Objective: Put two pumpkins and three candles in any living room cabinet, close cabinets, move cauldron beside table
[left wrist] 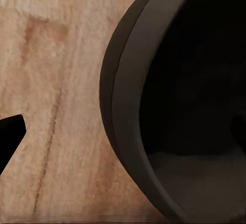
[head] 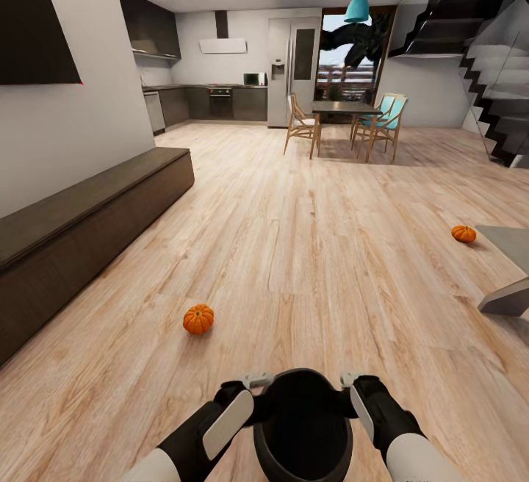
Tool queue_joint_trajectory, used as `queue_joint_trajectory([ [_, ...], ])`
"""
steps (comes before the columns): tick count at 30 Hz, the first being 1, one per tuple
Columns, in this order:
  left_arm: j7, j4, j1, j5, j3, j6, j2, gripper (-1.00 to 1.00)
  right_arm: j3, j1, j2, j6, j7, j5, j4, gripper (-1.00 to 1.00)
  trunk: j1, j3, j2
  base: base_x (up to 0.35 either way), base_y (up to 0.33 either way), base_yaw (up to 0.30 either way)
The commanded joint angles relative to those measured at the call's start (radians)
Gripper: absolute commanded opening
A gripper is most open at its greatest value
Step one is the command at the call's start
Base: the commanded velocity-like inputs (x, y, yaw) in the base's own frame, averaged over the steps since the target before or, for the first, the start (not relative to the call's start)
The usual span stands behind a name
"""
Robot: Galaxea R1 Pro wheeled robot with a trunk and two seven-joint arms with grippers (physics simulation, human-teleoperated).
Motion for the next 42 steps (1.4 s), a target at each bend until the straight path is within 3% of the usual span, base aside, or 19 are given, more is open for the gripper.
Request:
queue_joint_trajectory([
  [1, -0.001, 0.011, 0.0, 0.002, 0.001, -0.002, 0.0, 1.0, -0.01, 0.0, 0.0, 0.0, -0.002, 0.0, 0.0, 1.0, 0.0, 0.0, 0.0, 0.0, 0.0, 0.0],
  [7, -0.051, 0.084, -0.012, -0.001, 0.001, -0.036, 0.001, 1.0, -0.027, 0.0, -0.002, -0.002, -0.005, -0.001, 0.001, 1.0, 0.0, 0.0, 0.0, 0.0, 0.0, 0.0],
  [13, -0.063, 0.097, -0.016, -0.001, 0.0, -0.063, -0.001, 1.0, -0.028, 0.0, -0.004, -0.002, -0.041, -0.002, 0.0, 1.0, 0.0, 0.0, 0.0, 0.0, 0.0, -0.012],
  [34, -0.077, 0.099, -0.02, -0.001, 0.0, -0.07, 0.0, 1.0, -0.028, 0.001, 0.0, -0.001, -0.052, -0.001, 0.0, 1.0, 0.009, -0.081, -0.005, 0.0, 0.0, -0.025],
  [42, -0.131, 0.107, -0.039, -0.011, -0.001, -0.11, 0.006, 1.0, -0.028, 0.001, 0.0, -0.001, -0.052, -0.001, -0.001, 1.0, 0.009, -0.081, -0.005, 0.0, 0.0, 0.0],
])
